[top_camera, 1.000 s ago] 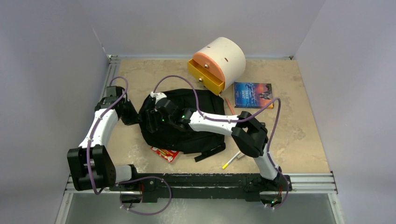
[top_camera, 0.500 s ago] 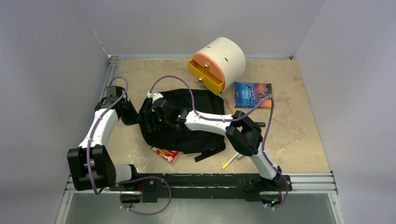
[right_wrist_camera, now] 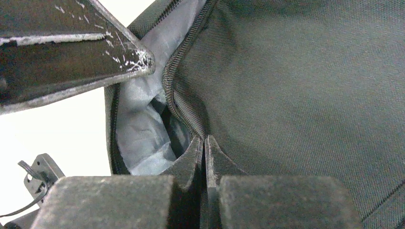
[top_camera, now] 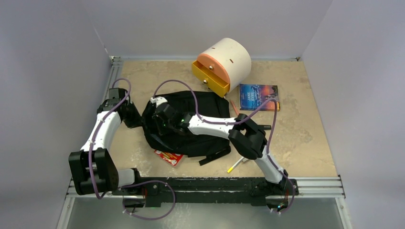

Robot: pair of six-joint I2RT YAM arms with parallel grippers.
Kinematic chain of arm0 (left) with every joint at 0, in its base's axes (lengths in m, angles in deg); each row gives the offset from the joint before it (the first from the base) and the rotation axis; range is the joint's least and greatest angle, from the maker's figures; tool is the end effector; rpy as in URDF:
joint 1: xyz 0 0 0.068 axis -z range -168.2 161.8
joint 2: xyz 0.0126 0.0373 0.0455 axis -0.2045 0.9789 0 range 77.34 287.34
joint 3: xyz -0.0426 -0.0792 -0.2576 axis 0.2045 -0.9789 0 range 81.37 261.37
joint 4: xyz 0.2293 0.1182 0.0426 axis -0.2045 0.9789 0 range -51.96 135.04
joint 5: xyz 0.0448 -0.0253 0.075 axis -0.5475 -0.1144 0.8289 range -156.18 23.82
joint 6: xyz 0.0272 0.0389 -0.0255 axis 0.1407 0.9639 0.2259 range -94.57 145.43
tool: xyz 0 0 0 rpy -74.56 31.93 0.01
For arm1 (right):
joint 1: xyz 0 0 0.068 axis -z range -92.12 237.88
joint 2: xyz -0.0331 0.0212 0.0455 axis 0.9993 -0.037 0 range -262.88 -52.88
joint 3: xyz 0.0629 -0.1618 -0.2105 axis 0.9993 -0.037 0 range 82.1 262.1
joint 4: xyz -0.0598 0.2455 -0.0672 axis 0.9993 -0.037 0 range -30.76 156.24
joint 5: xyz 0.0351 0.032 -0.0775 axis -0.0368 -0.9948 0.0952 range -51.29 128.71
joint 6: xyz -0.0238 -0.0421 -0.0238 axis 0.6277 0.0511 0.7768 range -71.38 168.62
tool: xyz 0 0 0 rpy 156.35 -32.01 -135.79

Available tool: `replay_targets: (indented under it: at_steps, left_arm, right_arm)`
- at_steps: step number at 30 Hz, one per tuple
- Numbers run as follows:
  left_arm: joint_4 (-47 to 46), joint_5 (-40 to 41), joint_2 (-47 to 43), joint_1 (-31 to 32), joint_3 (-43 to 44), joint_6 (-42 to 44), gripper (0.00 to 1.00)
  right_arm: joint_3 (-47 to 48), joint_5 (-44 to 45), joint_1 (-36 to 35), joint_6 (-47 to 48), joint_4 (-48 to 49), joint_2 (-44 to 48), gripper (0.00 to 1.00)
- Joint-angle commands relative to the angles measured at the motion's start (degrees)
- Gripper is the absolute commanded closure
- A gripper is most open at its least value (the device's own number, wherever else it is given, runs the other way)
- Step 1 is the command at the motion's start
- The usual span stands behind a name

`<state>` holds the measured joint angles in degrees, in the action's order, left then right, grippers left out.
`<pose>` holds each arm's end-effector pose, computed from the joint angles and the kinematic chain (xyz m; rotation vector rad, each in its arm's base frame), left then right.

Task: Pack the student bag
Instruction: Adjust the student bag at the center of the board.

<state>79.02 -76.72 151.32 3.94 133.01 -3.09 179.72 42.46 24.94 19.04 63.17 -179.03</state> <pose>0.2441 0.0271 0.2323 -0.7850 2.5777 -0.3591 0.2355 0.4557 0.2050 -0.6068 2.1686 0.8583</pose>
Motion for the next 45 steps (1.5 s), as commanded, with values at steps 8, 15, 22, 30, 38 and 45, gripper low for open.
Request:
replay_targets:
  at_steps: [8,15,22,30,38,45]
  left_arm:
    - [-0.2,-0.6,-0.4,-0.1,0.8,-0.5,1.0]
    - [-0.1,0.2,-0.7,-0.1,1.0,-0.7,1.0]
    - [-0.2,0.6,-1.0,-0.1,1.3,-0.9,1.0]
    - [-1.1,-0.7,-0.5,-0.1,1.0,-0.9,1.0]
    - [-4.7,-8.9,-1.1,-0.1,0.0,0.7,1.0]
    - [-9.1,-20.4,-2.4,-0.1,-0.7,2.7,1.0]
  right_arm:
    - [-11.6,7.9,1.8,-3.6,5.5,17.7,1.0]
    - [-25.0,11.3,6.5,-10.5,8.8,28.4,1.0]
    - [-38.3,18.8,9.8,-18.8,6.7,39.2,1.0]
    - [-50.5,23.2,9.7,-29.7,0.8,49.4,1.0]
    - [-56.7,24.1,9.8,-35.6,-3.5,54.4,0.97]
    - [-55.7,23.6,9.7,-31.1,-2.5,57.8,0.57]
